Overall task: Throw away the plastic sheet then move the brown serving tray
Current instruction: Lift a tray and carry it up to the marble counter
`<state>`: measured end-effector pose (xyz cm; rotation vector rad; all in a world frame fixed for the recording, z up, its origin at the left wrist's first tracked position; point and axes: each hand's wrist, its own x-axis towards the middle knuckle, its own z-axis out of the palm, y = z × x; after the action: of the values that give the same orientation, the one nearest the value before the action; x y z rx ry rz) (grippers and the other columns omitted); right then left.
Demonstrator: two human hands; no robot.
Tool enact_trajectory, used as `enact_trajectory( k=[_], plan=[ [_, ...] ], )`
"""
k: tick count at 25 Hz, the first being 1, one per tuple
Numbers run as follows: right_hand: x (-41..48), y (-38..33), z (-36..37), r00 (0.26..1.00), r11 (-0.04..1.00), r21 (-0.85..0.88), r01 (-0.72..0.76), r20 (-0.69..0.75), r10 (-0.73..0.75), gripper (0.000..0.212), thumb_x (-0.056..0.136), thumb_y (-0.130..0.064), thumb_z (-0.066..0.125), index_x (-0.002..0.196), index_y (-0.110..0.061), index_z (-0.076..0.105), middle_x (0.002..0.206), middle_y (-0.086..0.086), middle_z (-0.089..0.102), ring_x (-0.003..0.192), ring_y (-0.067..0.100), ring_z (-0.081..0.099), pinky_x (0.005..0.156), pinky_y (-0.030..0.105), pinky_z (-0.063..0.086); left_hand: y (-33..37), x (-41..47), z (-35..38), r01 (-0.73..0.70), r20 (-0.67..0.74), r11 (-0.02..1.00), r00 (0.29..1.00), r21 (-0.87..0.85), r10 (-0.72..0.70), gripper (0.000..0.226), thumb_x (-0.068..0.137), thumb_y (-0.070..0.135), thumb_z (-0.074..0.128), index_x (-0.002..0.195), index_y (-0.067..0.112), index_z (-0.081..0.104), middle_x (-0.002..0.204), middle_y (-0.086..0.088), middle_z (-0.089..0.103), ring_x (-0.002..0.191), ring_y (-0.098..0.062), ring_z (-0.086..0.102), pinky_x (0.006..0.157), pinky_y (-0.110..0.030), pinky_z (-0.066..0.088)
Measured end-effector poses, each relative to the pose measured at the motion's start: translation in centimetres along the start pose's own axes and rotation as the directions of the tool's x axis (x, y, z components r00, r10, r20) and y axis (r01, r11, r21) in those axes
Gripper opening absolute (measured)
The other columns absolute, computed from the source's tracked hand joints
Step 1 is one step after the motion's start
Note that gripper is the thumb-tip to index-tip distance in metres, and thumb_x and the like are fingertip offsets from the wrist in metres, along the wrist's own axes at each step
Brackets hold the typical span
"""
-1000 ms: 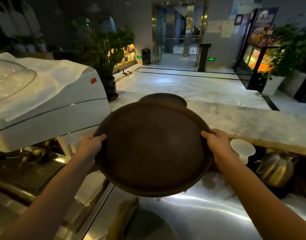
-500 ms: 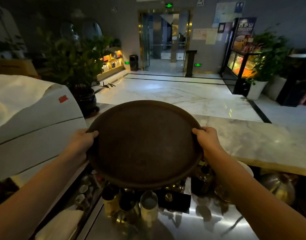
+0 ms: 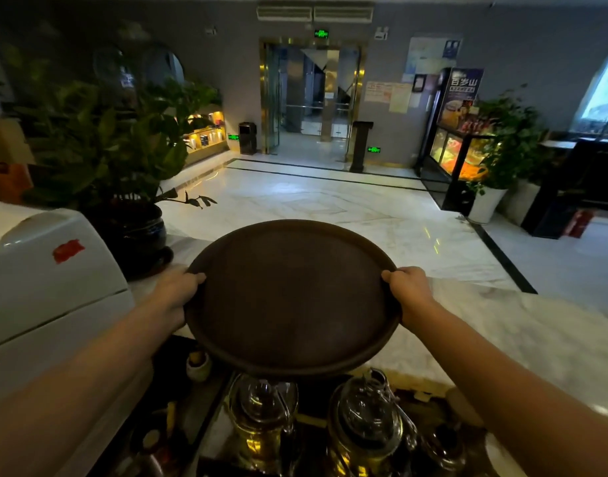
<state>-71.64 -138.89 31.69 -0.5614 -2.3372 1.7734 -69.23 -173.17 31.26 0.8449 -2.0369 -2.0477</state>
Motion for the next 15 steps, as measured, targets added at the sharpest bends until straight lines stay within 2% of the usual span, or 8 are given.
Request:
enact_trajectory(
  k=[3,5,7,9,12,15],
  plan=[
    [4.3,-0.3,3.0,1.0,0.999,-0.037,-0.012,-0.011,0.012,0.019,0.093,-0.012,0.05,0.099,0.003,0.061,0.095,0.021,0.064,0.08,0.031,0.063,0.064,0.044,0.056,0.1,4.9,1.7,0.023,0.048,1.0,0.999,-0.015,-0.022,0.038,0.1,0.008,0.045,0.136,-0.002,0.049,0.131,-0.024,0.058,0.116,-0.04,0.058,0.099,-0.048,0.046],
    [7.0,-0.1,5.0,1.0,0.998,-0.069,-0.015,-0.017,0.013,0.018,0.093,-0.012,0.049,0.096,0.0,0.062,0.095,0.021,0.064,0.078,0.03,0.062,0.057,0.04,0.054,-0.2,8.2,2.7,0.003,0.059,1.0,0.998,0.003,-0.003,0.037,0.099,0.006,0.045,0.135,-0.002,0.051,0.131,-0.023,0.059,0.114,-0.039,0.059,0.099,-0.046,0.046],
    [9.4,0.5,6.9,1.0,0.996,-0.086,-0.024,-0.022,0.022,0.018,0.092,-0.011,0.049,0.097,0.001,0.062,0.095,0.024,0.063,0.083,0.034,0.063,0.068,0.048,0.057,-0.6,11.2,3.7,-0.008,0.055,1.0,0.998,0.021,0.007,0.036,0.098,0.005,0.046,0.133,-0.002,0.053,0.13,-0.021,0.061,0.114,-0.037,0.059,0.093,-0.041,0.047],
    [11.5,1.5,8.3,0.999,0.994,-0.105,-0.037,-0.024,0.034,0.019,0.092,-0.014,0.049,0.099,-0.002,0.062,0.096,0.021,0.064,0.087,0.033,0.063,0.079,0.05,0.057,-1.1,13.6,4.4,-0.01,0.042,0.998,0.999,0.054,0.007,0.036,0.096,0.006,0.048,0.131,0.001,0.055,0.128,-0.019,0.062,0.113,-0.036,0.06,0.09,-0.039,0.047],
    [14.5,2.8,10.5,0.999,0.992,-0.122,-0.04,-0.031,0.037,0.02,0.091,-0.015,0.049,0.1,-0.002,0.063,0.095,0.017,0.064,0.088,0.033,0.063,0.084,0.052,0.055,-2.2,17.0,5.6,-0.016,0.025,0.997,1.0,0.079,0.014,0.036,0.096,0.007,0.049,0.131,0.001,0.056,0.127,-0.019,0.063,0.111,-0.035,0.061,0.094,-0.041,0.048],
    [16.1,4.1,12.1,0.998,0.988,-0.142,-0.06,-0.033,0.056,0.022,0.09,-0.014,0.049,0.105,-0.003,0.062,0.098,0.016,0.064,0.089,0.032,0.063,0.084,0.05,0.055,-3.6,19.4,6.2,-0.007,0.017,0.992,1.0,0.124,0.005,0.036,0.097,0.009,0.047,0.132,0.003,0.055,0.127,-0.017,0.062,0.111,-0.033,0.06,0.087,-0.038,0.047]
  ],
)
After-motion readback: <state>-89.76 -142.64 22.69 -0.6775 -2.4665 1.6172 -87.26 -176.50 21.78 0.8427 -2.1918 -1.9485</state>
